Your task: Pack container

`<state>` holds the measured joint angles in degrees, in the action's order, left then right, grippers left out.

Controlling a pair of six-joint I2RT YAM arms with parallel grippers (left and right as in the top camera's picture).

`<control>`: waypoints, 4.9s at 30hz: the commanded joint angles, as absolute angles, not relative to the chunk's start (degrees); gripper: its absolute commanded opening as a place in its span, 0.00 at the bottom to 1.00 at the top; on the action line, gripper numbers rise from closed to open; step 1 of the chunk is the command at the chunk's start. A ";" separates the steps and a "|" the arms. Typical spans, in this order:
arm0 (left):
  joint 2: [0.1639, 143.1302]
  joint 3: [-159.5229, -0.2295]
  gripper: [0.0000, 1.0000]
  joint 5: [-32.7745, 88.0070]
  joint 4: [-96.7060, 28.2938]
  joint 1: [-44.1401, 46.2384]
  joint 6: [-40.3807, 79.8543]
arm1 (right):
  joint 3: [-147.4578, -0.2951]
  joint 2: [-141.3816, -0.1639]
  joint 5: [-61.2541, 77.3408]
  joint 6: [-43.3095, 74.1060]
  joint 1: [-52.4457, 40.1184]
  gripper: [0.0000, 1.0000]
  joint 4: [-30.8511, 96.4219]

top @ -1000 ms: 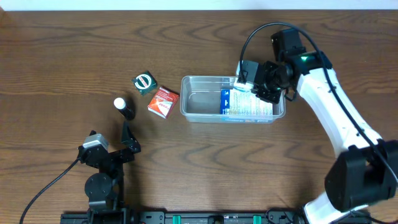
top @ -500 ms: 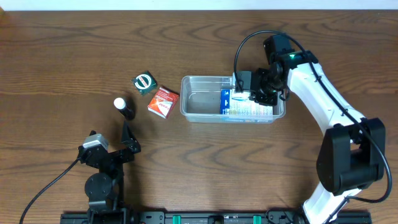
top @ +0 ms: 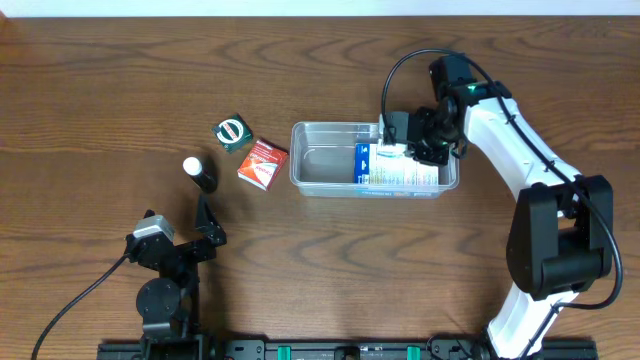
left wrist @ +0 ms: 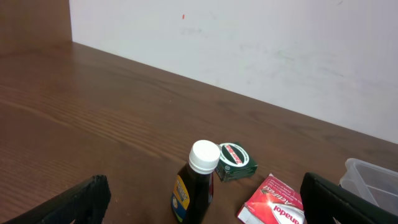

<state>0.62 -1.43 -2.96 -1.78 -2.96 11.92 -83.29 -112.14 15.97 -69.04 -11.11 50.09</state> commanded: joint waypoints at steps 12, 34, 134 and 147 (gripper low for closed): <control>0.34 -0.23 0.98 -3.42 -3.97 -3.31 11.20 | -83.55 -113.40 16.36 -68.84 -10.13 0.43 46.78; 0.34 -0.23 0.98 -3.42 -3.97 -3.31 11.20 | -83.57 -99.02 21.45 -64.77 -10.20 0.76 47.35; 103.81 -71.85 0.98 10.02 -37.06 8.19 -15.81 | -83.57 -92.90 -5.78 -9.02 20.29 0.99 37.10; 106.94 -71.48 0.98 10.02 -37.17 8.34 -15.86 | -83.57 -92.90 -5.78 -9.02 20.29 0.99 37.08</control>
<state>104.62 -71.05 10.48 -37.01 8.32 -15.27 -83.20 -92.95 -5.45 -9.85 20.08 37.06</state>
